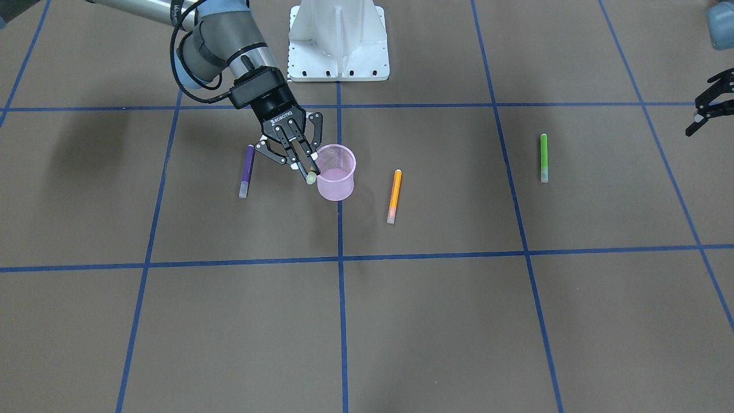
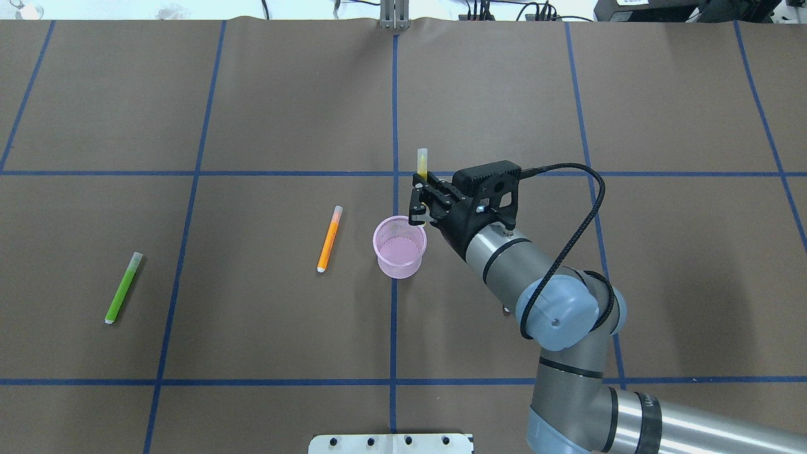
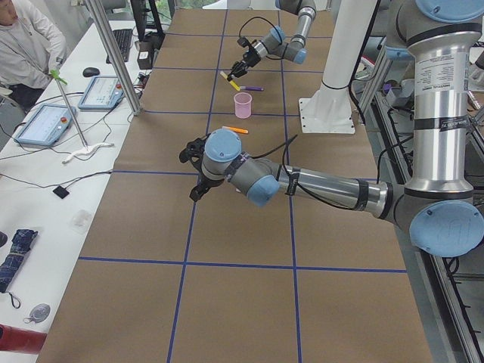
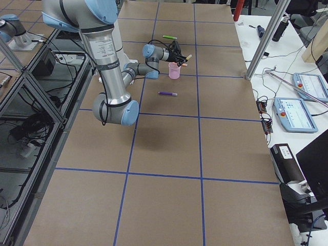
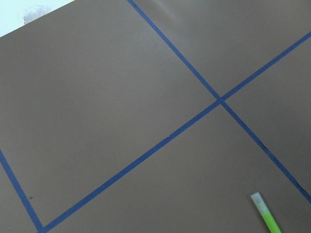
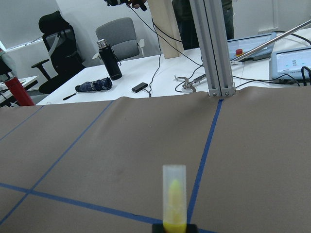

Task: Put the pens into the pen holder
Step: 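Lower the yellow marker into the lavender cup and open the right gripper, then grasp the green marker with the left gripper while the right arm withdraws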

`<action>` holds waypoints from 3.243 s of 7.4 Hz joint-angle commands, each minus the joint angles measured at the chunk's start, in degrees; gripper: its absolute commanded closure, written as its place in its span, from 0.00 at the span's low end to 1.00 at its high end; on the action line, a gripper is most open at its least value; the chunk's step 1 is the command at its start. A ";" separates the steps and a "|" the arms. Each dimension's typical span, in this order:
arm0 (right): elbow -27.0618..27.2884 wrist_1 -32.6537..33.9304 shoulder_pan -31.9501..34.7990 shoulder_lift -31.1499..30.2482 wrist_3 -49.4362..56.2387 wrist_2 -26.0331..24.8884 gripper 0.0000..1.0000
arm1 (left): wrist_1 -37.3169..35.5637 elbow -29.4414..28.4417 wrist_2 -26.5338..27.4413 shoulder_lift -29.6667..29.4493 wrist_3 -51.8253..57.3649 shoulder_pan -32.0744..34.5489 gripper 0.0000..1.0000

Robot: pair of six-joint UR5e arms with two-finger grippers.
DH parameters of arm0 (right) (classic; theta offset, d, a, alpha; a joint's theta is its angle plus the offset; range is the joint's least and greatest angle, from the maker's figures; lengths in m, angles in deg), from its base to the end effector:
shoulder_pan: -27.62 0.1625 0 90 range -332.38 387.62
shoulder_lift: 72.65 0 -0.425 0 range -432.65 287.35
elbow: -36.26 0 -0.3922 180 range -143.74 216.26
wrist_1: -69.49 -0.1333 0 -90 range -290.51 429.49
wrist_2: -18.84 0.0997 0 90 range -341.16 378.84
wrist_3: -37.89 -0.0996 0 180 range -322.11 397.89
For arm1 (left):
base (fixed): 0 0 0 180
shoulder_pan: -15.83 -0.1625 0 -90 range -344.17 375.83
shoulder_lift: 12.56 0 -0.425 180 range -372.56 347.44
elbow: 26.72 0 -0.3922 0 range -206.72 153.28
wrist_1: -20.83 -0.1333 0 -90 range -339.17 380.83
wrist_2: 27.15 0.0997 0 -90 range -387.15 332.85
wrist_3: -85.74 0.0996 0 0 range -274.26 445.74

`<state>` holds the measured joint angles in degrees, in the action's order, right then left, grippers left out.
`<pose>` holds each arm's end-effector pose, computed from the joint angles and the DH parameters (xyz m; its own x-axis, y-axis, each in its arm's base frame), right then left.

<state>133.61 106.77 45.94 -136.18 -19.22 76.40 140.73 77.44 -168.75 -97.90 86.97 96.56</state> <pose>-0.5158 -0.3675 0.2302 0.4682 -0.3277 0.8206 -0.6185 0.5417 0.5692 0.0210 -0.4714 0.5059 0.5301 0.6072 -0.5918 -0.1359 0.7498 0.6476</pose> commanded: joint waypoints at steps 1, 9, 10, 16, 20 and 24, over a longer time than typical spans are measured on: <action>-1.27 0.60 -3.88 1.39 0.07 -5.59 1.00 | -0.01 -0.35 0.00 -0.09 0.00 -0.49 0.00; 1.67 9.25 -3.93 2.97 -0.72 -6.10 0.02 | 0.16 -0.45 0.00 -0.44 -1.91 -0.57 0.00; 3.10 13.91 0.27 2.89 -3.94 2.64 0.02 | 0.69 0.08 0.09 -1.22 -8.02 -2.31 0.00; 6.46 47.40 33.85 1.92 0.46 61.85 0.01 | 7.64 -0.62 27.06 -1.58 -49.26 -33.75 0.00; 6.02 52.55 45.65 -2.82 20.27 69.17 0.00 | 7.46 -1.59 30.77 -0.88 -49.75 -39.95 0.13; 5.93 52.55 45.66 -2.74 20.37 69.00 0.00 | 7.37 -2.38 30.68 -0.70 -49.48 -40.47 0.51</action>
<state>139.60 159.30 91.56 -138.87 1.10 145.48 148.10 75.34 -138.01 -98.64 37.50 56.41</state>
